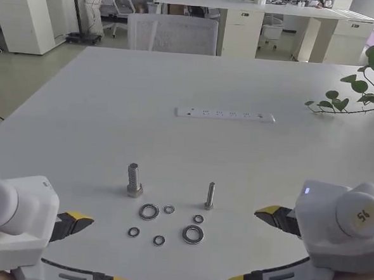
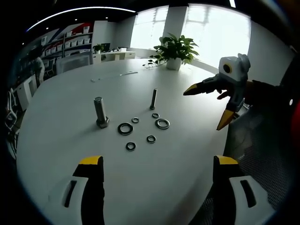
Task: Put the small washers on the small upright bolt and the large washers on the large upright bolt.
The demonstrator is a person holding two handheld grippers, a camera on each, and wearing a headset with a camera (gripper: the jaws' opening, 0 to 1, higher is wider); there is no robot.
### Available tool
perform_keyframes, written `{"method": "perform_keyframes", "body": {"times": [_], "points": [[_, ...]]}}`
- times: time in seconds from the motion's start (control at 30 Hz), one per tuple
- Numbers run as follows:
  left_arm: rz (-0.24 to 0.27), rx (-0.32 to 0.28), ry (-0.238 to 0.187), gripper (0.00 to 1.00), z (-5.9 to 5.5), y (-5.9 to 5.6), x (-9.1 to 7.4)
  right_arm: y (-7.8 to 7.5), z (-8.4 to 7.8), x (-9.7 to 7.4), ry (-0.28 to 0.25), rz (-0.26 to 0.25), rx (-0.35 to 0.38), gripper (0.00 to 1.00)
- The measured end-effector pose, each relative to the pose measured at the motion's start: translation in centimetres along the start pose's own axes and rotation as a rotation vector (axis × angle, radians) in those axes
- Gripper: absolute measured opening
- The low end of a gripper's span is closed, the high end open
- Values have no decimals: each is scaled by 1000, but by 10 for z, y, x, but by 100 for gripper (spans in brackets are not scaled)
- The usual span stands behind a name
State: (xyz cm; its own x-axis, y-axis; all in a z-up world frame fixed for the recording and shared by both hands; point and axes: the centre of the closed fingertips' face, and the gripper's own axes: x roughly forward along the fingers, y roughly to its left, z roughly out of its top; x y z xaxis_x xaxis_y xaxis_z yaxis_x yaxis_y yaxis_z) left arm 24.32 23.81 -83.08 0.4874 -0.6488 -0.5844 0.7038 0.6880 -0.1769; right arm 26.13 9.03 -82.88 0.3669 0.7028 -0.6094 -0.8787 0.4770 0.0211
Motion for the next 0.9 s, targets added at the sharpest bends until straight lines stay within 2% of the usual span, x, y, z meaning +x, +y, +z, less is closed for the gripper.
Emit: {"method": "perform_keyframes", "body": {"times": [0.4,0.9], "points": [[-3,-3,-7,97,1,0,0,1,4,-1,10,0,-15,92],[-4,-2,-19,97,4,0,-1,4,11,11,95,57,-98,84]]}}
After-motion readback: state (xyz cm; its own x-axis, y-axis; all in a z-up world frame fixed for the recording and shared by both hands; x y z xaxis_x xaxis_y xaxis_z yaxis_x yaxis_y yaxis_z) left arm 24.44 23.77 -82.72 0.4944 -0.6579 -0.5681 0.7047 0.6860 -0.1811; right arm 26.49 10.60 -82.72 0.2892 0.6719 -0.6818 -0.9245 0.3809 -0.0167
